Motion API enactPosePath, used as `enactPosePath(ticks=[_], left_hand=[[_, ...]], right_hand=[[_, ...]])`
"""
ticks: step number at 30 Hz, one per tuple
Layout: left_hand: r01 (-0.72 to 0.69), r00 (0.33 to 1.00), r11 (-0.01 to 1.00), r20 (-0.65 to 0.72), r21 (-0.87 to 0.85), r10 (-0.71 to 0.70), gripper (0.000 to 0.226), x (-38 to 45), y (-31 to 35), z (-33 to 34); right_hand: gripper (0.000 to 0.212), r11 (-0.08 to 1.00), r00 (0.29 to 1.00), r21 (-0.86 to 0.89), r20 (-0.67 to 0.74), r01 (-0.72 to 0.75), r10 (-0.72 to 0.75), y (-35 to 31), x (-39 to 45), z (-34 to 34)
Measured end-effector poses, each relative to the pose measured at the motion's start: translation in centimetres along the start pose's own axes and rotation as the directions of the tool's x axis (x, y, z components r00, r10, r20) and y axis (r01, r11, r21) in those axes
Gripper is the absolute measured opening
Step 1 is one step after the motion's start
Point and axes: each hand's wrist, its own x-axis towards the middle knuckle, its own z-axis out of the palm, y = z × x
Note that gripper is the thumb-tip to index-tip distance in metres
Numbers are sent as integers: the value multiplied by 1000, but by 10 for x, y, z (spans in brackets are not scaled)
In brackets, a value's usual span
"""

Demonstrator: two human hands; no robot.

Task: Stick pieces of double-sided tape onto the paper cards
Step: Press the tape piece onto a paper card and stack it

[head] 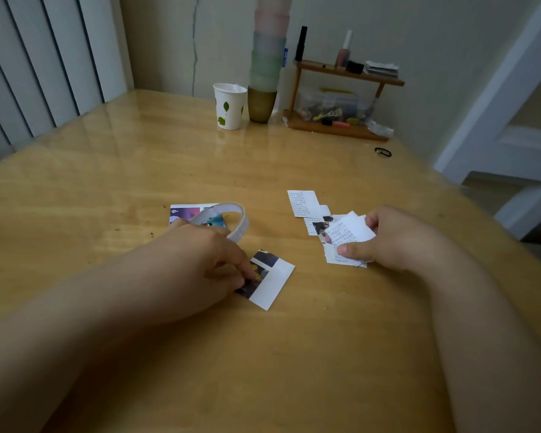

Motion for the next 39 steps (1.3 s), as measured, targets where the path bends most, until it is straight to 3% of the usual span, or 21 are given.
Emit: enactPosePath(ticks=[3,6,10,13,15,20,23,27,31,34,39], left_hand=[[-20,1000,1000,-15,1,20,24,0,-2,1],[-21,999,1000,-42,20,22,17,0,-3,2],[-12,997,1000,-78,20,14,15,0,-3,2],[-7,996,1000,-93,13,8,14,0,-3,1],[1,995,1000,-96,4,-1,14,0,-1,0],[24,994,999,-104,31,-21,13,0,-1,0],[45,992,996,-118,70,-37,10,0,-2,-1],[102,982,987,-172,123,-80,6,-1,-2,-7],[143,978,975,-175,170,-113,7,0,-6,-11],[164,979,971,-150,177,-138,5,0,-6,-12],[207,976,965,-104,159,-192,6,0,-5,-10]], right_hand=[[50,997,993,42,-101,67,-62,-2,-2,1],[39,985,968,86,-216,150,-128,-2,-4,-2],[28,928,975,321,-168,190,-142,-4,-5,-6],[9,931,968,272,-138,242,-211,-7,-6,-5],[12,950,964,194,-155,243,-215,-9,-6,0],[13,971,935,122,-317,207,-160,-5,-1,5],[14,952,894,171,-417,254,-164,-11,-4,1],[14,780,932,511,-231,362,-281,-25,-17,1],[10,689,868,576,-77,440,-490,-30,-22,3],[6,576,817,708,-1,408,-577,-33,-23,9],[23,611,830,704,55,362,-555,-41,-28,25]])
